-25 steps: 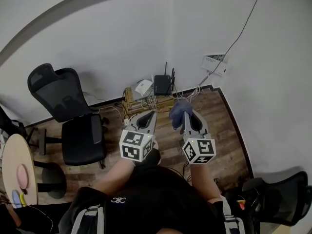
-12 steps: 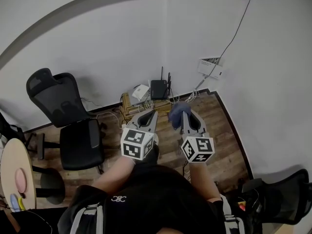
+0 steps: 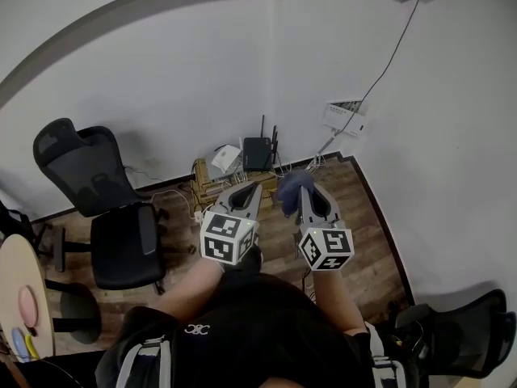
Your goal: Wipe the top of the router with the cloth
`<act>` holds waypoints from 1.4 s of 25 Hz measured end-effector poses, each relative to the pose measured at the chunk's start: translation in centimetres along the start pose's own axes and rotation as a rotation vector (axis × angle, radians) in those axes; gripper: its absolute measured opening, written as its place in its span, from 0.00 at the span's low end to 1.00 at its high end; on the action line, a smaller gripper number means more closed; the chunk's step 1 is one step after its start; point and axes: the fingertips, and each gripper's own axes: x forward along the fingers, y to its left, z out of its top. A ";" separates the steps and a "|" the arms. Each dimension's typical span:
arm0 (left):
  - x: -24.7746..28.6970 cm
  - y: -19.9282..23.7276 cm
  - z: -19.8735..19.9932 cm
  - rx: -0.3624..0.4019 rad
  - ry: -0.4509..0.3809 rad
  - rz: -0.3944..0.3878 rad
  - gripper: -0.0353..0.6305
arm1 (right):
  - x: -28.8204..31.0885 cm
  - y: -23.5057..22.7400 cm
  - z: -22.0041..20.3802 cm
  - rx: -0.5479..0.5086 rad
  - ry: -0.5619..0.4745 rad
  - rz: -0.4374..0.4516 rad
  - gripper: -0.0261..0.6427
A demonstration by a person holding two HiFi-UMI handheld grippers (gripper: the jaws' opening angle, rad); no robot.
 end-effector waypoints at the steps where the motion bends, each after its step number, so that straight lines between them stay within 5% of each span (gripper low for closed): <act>1: 0.6 0.2 -0.1 -0.002 0.003 -0.003 0.05 | 0.5 -0.4 -0.2 0.000 0.004 -0.003 0.05; 20: 16.4 11.5 0.5 -0.132 0.041 -0.013 0.06 | 17.8 -7.2 -2.6 -0.018 0.098 -0.006 0.05; 35: 29.5 26.5 4.5 -0.121 0.056 0.089 0.05 | 38.8 -10.7 -2.3 -0.036 0.134 0.077 0.05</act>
